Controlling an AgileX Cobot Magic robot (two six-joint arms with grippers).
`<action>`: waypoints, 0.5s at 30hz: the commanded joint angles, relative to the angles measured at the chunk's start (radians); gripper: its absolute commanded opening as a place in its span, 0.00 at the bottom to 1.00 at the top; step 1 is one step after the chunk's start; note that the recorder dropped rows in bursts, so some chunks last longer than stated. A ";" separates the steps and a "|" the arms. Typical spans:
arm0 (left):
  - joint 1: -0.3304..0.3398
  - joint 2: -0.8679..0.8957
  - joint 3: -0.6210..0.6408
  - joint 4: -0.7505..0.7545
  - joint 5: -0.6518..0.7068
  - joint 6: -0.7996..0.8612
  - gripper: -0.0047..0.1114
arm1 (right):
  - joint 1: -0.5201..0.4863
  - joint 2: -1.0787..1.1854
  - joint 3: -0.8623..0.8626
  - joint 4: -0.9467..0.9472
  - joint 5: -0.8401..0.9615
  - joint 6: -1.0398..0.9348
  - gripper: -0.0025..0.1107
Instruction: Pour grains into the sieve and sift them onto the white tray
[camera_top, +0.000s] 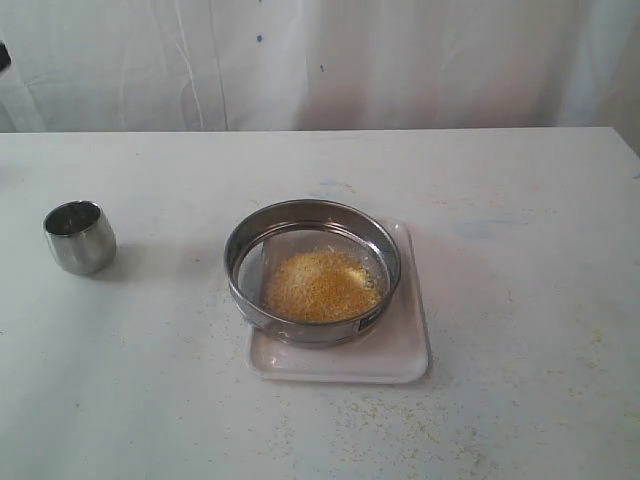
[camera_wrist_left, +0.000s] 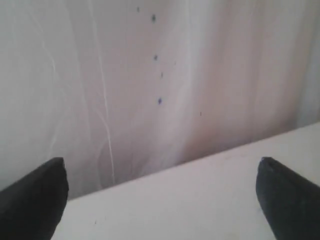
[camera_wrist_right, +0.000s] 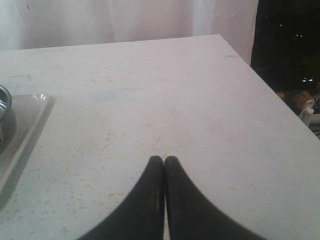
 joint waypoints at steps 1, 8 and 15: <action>0.000 -0.248 0.001 0.010 0.096 -0.391 0.68 | 0.001 -0.005 0.002 -0.002 -0.006 0.001 0.02; 0.000 -0.503 0.001 0.117 0.244 -0.675 0.05 | 0.001 -0.005 0.002 -0.002 -0.006 0.001 0.02; -0.013 -0.707 0.001 0.470 0.749 -0.707 0.04 | 0.001 -0.005 0.002 -0.002 -0.006 0.001 0.02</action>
